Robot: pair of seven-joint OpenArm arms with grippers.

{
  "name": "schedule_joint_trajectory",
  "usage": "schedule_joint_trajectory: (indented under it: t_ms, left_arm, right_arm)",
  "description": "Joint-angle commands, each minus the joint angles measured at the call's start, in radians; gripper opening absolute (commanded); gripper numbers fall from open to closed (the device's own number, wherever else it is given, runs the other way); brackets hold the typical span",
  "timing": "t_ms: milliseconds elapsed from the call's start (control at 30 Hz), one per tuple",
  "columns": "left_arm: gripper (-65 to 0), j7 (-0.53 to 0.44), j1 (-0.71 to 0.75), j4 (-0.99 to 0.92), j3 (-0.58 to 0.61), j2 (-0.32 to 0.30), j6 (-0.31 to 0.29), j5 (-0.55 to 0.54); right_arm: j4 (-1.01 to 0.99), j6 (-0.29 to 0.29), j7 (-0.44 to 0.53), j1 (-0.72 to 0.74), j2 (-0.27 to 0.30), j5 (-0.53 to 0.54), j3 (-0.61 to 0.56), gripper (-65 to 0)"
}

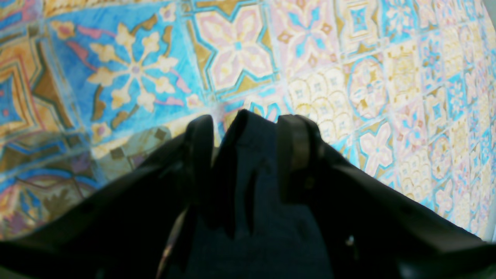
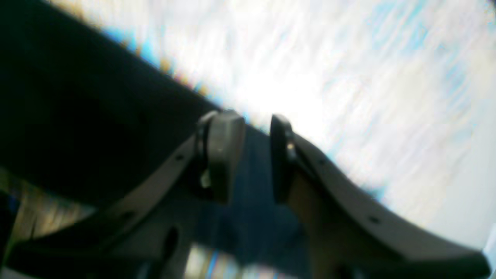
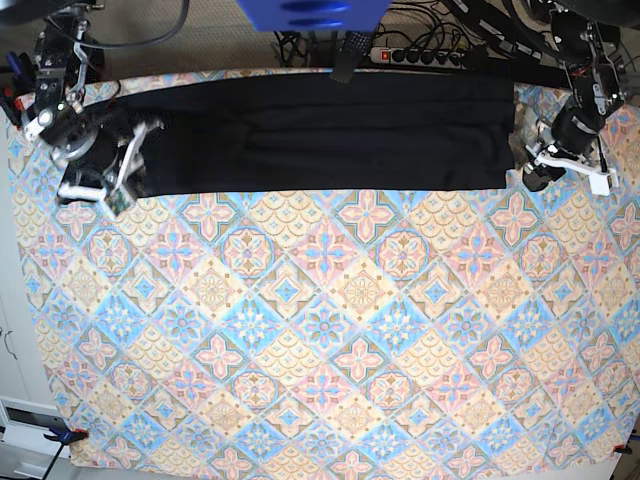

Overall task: Fold the T-shirt properly
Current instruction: 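Grasp the strip's ends with both grippers and pull it taut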

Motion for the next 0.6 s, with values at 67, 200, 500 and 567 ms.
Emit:
schedule_joint_trajectory:
  t_ms: [67, 200, 500, 567]
  left_arm:
    - [-38.0, -0.014, 0.009, 0.015, -0.010, -0.034, -0.007, -0.009]
    - [-38.0, -0.014, 0.009, 0.015, -0.001, -0.077, -0.007, 0.001]
    - [-37.9, 0.166, -0.068, -0.044, 0.170, -0.180, -0.007, 0.179]
    - [-37.9, 0.186, -0.096, -0.082, 0.231, -0.189, -0.007, 0.188]
  right_arm:
    - [0.017, -0.004, 0.034, -0.011, 0.015, 0.018, -0.053, -48.9]
    - [0.011, -0.004, 0.036, -0.014, 0.015, 0.018, -0.136, -48.9]
    - [-0.052, -0.004, 0.040, -0.013, 0.015, 0.016, -0.194, -48.9]
    - [-0.058, -0.004, 0.043, -0.013, 0.015, 0.016, -0.194, -48.9]
